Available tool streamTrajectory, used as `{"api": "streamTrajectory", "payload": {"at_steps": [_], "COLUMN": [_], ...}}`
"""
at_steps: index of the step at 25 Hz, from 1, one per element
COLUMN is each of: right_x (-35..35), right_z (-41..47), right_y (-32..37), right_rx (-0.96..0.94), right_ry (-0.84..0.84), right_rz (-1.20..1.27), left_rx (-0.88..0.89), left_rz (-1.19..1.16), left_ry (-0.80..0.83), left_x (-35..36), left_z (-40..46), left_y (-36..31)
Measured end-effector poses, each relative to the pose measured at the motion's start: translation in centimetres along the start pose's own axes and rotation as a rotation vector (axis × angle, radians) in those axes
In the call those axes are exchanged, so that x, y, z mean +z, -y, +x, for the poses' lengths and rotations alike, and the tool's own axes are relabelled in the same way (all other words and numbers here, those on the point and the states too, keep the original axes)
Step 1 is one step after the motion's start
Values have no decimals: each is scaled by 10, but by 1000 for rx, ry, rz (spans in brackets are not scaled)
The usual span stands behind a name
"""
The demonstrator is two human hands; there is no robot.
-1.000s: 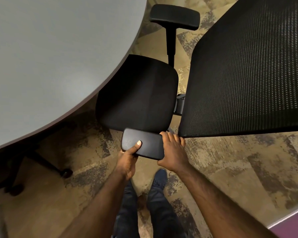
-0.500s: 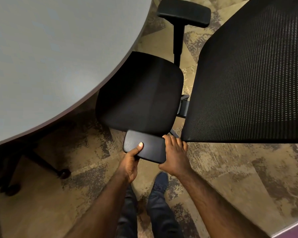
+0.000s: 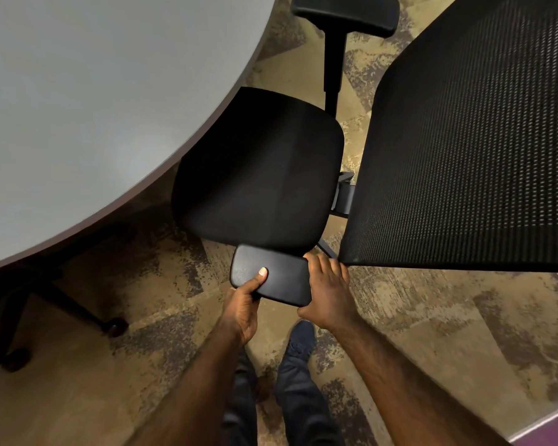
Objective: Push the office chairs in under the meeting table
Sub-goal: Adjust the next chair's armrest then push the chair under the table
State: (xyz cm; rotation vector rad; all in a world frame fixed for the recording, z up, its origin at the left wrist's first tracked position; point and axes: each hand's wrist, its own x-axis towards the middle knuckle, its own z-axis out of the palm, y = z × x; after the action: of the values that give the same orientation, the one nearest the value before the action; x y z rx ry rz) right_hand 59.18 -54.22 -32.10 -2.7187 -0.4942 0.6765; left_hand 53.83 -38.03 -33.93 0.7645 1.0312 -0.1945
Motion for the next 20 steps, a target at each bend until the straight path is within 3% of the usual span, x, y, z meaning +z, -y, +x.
{"api": "streamTrajectory", "payload": {"at_steps": [13, 20], "right_x": [2, -14], "right_z": [-3, -21], "right_y": [-4, 3], "right_rx": [-59, -107], "right_ry": [-18, -21], "right_rz": [-56, -52], "left_rx": [-3, -40], "left_rz": [24, 216], "left_ry": [-42, -77], "left_x": [1, -3], "left_z": [-3, -26], "left_y": [9, 1]}}
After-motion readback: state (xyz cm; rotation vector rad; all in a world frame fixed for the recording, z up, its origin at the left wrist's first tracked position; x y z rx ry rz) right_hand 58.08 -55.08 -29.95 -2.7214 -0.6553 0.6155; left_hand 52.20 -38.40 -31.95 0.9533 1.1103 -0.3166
